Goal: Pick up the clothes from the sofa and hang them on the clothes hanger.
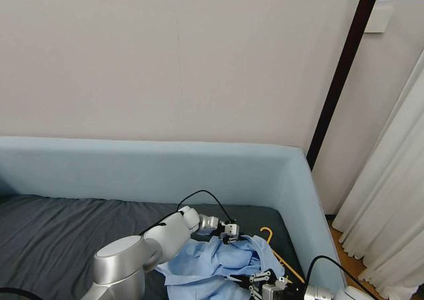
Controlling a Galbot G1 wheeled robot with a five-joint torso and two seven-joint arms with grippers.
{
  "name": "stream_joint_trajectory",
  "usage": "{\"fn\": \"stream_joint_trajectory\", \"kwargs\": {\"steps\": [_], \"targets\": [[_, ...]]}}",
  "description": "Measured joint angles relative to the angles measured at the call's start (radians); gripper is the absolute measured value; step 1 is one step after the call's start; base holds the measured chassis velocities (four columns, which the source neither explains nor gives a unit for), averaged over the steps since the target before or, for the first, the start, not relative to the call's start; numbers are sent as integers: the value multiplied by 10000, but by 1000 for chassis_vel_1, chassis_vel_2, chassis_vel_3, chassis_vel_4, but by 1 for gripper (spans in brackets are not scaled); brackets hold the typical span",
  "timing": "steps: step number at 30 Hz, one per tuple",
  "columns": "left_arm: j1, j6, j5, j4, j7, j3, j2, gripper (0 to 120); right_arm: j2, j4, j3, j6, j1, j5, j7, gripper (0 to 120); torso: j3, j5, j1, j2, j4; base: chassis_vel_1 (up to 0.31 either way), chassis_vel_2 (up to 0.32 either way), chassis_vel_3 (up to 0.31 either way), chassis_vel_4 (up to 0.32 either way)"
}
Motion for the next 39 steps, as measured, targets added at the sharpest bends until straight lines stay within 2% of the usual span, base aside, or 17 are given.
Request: {"fn": "stream_joint_trajectory", "kwargs": {"steps": [11, 13, 15, 17, 20, 21, 22, 25, 26, 29, 30, 31, 33, 34, 35, 39], "targets": [[-859, -25, -794, -853, -232, -603, 796, 0, 13, -114, 1219, 71, -285, 531, 410, 0, 0, 1, 0, 0, 0, 0, 0, 0, 0], [-1180, -14, -1197, -1132, -269, -672, 1065, 0, -105, -92, 1727, 24, -298, 887, 571, 0, 0, -2, 0, 0, -4, 0, 0, 0, 0], [-1450, 24, -1500, -1384, -292, -695, 1354, 0, -232, -92, 2123, -21, -287, 1157, 658, 0, 1, 0, 0, 0, 4, 0, 0, 0, 0], [-1556, 40, -1613, -1482, -301, -697, 1431, 0, -308, -84, 2230, -34, -269, 1266, 712, 0, 1, 0, 0, 0, 5, 0, 0, 0, 0], [-2008, 282, -2161, -2288, -411, -570, 1969, 0, -667, 56, 2438, -219, -25, 1738, 1008, 0, 1, -1, 1, -1, 2, 0, 0, 0, 0], [-2008, 282, -2161, -2288, -411, -570, 1969, 0, -667, 56, 2438, -219, -25, 1738, 1008, 0, 1, -1, 1, -1, 2, 0, 0, 0, 0], [-2141, 389, -2343, -2585, -452, -479, 2102, 0, -795, 117, 2496, -283, 40, 1857, 1115, 0, 1, -1, 1, -1, 4, 0, 0, 0, 0], [-2672, 1149, -2992, -4688, -912, -68, 3134, 0, -1150, 118, 2319, -547, 694, 2524, 1364, 0, 1, -3, 0, 0, -7, 0, 0, 0, 0], [-2672, 1149, -2992, -4688, -912, -68, 3134, 0, -1150, 118, 2319, -547, 694, 2524, 1364, 0, 1, -3, 0, 0, -7, 0, 0, 0, 0], [-3381, 1958, -3637, -6578, -1581, 407, 4647, 0, -1364, -168, 1801, -588, 1819, 2942, 1311, 0, 1, 1, 1, -1, -3, 0, 0, 0, 0], [-3381, 1958, -3637, -6578, -1581, 407, 4647, 0, -1364, -168, 1801, -588, 1819, 2942, 1311, 0, 1, 1, 1, -1, -3, 0, 0, 0, 0], [-3618, 2202, -3818, -7181, -1812, 532, 5180, 0, -1418, -206, 1664, -623, 2219, 3134, 1295, 0, 1, -1, 1, -1, 7, 0, 0, 0, 0], [-4043, 2623, -3970, -8174, -2246, 699, 6173, 0, -1490, -309, 1377, -729, 3114, 3503, 1209, 0, -1, -5, 0, 0, 12, 0, 0, 0, 0], [-4187, 2799, -4038, -8562, -2420, 747, 6547, 0, -1499, -400, 1154, -758, 3591, 3648, 1158, 0, -1, -6, 0, 0, 13, 0, 0, 0, 0], [-4187, 2799, -4038, -8562, -2420, 747, 6547, 0, -1499, -400, 1154, -758, 3591, 3648, 1158, 0, -1, -6, 0, 0, 13, 0, 0, 0, 0], [-4383, 3577, -4510, -10171, -3119, 753, 7980, 0, -1246, -889, 66, -847, 5083, 4022, 1057, 0, -1, -2, 0, 0, -7, 0, 0, 0, 0]]}}
